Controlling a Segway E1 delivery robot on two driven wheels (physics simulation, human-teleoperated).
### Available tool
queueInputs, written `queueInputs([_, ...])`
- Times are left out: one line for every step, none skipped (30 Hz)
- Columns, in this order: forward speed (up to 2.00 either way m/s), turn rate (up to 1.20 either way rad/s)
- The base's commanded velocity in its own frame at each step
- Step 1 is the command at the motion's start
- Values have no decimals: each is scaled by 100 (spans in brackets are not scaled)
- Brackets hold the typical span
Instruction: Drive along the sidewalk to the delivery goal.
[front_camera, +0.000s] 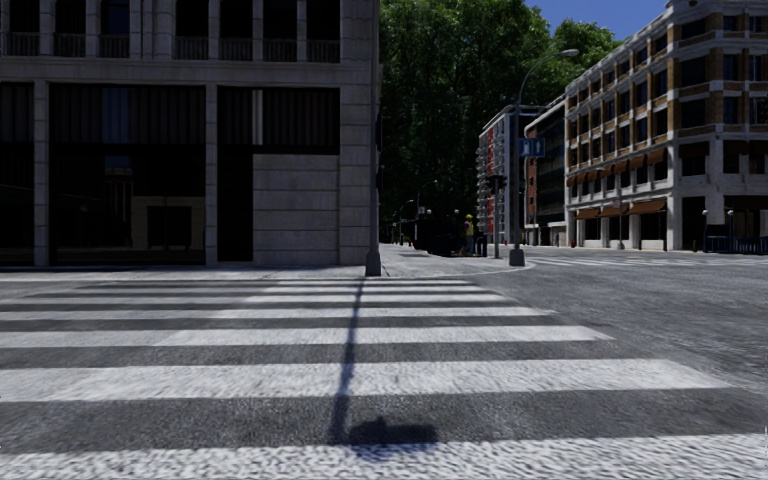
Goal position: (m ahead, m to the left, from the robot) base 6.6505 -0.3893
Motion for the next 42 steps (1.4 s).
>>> queueInputs([166, 0])
queueInputs([166, 0])
queueInputs([166, 0])
queueInputs([166, 0])
queueInputs([166, 0])
queueInputs([166, 0])
queueInputs([166, 0])
queueInputs([166, 0])
queueInputs([166, 0])
queueInputs([166, 0])
queueInputs([166, 0])
queueInputs([165, 0])
queueInputs([165, 0])
queueInputs([165, 0])
queueInputs([165, 0])
queueInputs([164, 0])
queueInputs([164, 0])
queueInputs([164, 0])
queueInputs([164, 0])
queueInputs([164, 0])
queueInputs([164, 0])
queueInputs([164, 0])
queueInputs([164, 0])
queueInputs([164, 0])
queueInputs([164, 0])
queueInputs([164, 0])
queueInputs([164, 0])
queueInputs([164, 0])
queueInputs([164, 0])
queueInputs([164, 0])
queueInputs([164, 0])
queueInputs([164, 0])
queueInputs([155, 0])
queueInputs([155, 0])
queueInputs([143, 0])
queueInputs([135, 0])
queueInputs([135, 0])
queueInputs([132, 0])
queueInputs([130, 0])
queueInputs([127, 0])
queueInputs([127, 0])
queueInputs([120, 0])
